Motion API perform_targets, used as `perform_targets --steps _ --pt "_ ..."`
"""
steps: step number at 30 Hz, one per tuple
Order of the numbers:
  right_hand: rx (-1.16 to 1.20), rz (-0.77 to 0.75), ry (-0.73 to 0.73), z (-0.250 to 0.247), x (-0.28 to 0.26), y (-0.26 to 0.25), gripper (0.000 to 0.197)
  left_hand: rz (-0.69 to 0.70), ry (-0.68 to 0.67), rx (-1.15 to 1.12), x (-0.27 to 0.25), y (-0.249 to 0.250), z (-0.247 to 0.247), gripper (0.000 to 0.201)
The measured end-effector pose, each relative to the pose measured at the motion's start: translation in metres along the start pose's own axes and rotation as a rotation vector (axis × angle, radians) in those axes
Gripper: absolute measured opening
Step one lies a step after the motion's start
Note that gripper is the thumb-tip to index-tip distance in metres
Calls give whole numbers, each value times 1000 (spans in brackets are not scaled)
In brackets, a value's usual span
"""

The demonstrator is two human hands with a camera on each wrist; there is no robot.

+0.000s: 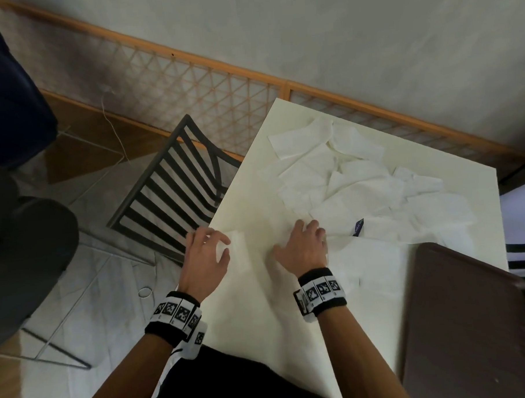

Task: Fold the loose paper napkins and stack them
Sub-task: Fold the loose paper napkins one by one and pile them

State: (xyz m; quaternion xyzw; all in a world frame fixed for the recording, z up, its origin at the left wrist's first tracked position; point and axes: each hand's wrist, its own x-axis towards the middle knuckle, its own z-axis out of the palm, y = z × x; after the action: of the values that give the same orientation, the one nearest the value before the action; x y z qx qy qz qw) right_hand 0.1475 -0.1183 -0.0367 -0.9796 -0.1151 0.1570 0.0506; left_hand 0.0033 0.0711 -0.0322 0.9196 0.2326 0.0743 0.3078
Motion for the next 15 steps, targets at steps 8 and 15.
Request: perform_targets --steps 8,15 --pt "266 -126 82 -8 -8 28 15 173 -165 -211 20 47 18 8" --pt "1107 -208 -14 -62 -39 49 24 -19 -335 -409 37 82 21 36"
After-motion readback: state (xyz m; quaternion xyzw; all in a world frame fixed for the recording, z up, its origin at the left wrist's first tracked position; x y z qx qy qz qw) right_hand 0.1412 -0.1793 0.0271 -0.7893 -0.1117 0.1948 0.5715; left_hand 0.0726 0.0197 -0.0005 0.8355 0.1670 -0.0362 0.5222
